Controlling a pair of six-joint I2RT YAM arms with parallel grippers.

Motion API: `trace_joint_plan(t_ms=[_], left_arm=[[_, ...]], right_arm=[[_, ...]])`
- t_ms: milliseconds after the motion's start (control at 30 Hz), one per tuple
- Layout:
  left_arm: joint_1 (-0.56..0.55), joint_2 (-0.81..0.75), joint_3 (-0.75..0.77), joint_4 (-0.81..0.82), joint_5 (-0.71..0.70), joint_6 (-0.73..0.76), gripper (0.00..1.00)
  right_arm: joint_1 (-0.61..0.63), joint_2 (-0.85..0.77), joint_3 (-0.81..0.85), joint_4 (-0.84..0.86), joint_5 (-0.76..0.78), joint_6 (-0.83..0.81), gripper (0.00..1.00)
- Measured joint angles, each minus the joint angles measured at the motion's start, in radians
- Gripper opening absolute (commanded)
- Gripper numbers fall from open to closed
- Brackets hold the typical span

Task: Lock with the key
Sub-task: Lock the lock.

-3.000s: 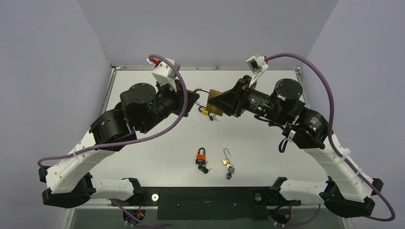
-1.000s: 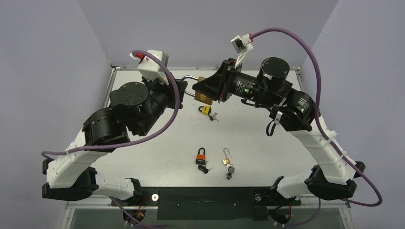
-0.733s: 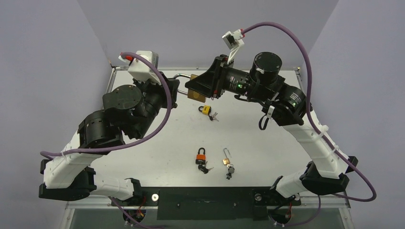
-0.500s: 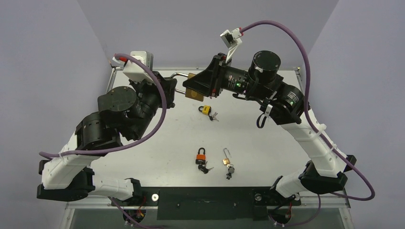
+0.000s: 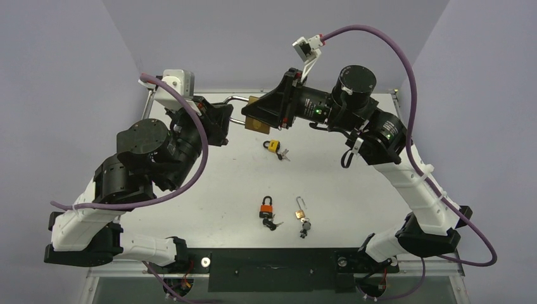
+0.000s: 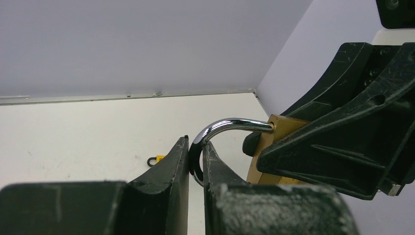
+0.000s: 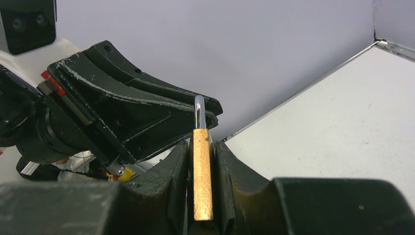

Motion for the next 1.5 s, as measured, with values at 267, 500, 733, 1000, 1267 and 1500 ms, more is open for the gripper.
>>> trace_joint_plan(t_ms=[267, 500, 733, 1000, 1267, 1500], left_arm=[[-0.014, -0.001, -0.006, 0.09, 0.014, 0.003, 0.0], [-0.021, -0.001, -0.012, 0.128, 0.023, 0.004, 0.0], [-0.022, -0.033, -0.085, 0.223, 0.021, -0.005, 0.0], [-0.028, -0.05, -0.11, 0.296, 0.023, -0.012, 0.0], [-0.048, -0.065, -0.114, 0.317, 0.039, -0.027, 0.0], [-0.05, -0.072, -0.06, 0.193, 0.17, 0.003, 0.0]], right_arm=[[-0.006, 0.012, 0.07, -0.037, -0.005, -0.011, 0.0], [-0.01, 0.014, 0.092, -0.04, -0.009, -0.022, 0.0], [-0.012, 0.047, 0.159, -0.09, -0.016, -0.032, 0.0], [-0.018, 0.053, 0.168, -0.06, -0.04, -0.033, 0.0], [-0.025, 0.053, 0.173, -0.031, -0.087, -0.033, 0.0], [-0.029, 0.053, 0.192, -0.06, -0.135, -0.056, 0.0]])
